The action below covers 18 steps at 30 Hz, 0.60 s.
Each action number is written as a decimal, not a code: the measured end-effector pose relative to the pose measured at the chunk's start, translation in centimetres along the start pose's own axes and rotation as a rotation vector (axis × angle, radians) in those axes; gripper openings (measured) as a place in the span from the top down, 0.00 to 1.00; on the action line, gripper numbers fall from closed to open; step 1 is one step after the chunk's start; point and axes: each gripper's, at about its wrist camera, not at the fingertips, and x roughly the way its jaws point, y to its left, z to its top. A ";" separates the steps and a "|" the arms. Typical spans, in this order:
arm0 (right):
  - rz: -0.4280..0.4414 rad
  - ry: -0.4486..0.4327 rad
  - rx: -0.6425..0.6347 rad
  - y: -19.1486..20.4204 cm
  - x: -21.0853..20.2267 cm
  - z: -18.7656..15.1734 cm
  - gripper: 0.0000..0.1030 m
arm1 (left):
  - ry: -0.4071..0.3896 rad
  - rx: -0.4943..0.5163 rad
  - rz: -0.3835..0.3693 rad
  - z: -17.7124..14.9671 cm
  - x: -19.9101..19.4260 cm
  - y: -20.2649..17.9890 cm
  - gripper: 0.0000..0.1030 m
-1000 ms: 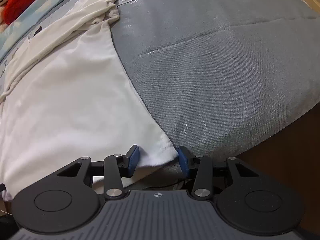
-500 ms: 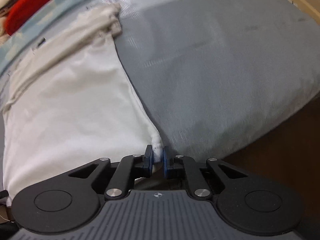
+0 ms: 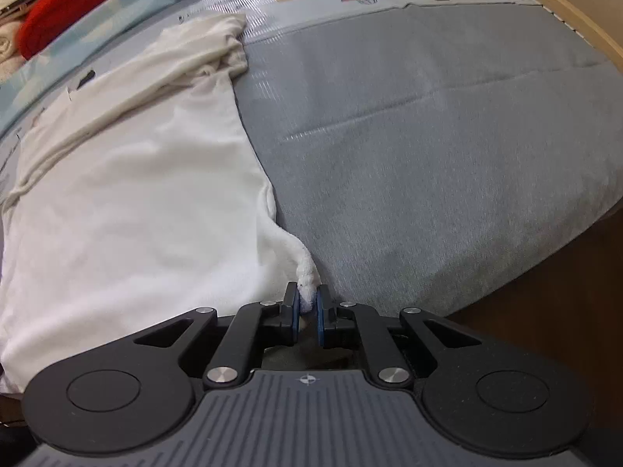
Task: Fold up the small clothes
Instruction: 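Grasp the white shirt's folded side edge with both grippers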
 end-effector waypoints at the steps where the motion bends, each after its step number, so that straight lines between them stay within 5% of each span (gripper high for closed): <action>1: 0.000 0.004 0.009 -0.2 0.1 0.1 0.91 | 0.007 -0.003 0.002 0.0 0.1 0.0 0.90; 7: -0.016 0.062 0.016 -0.4 0.9 0.0 0.87 | 0.023 0.053 0.024 -0.5 0.4 -0.8 0.88; 11: -0.024 0.067 -0.011 0.1 1.1 0.0 0.90 | 0.011 0.056 0.015 -0.4 0.3 -0.9 0.95; 18: 0.010 -0.016 -0.028 0.4 -0.4 0.3 0.93 | 0.012 0.037 -0.001 -0.4 0.2 -0.7 0.94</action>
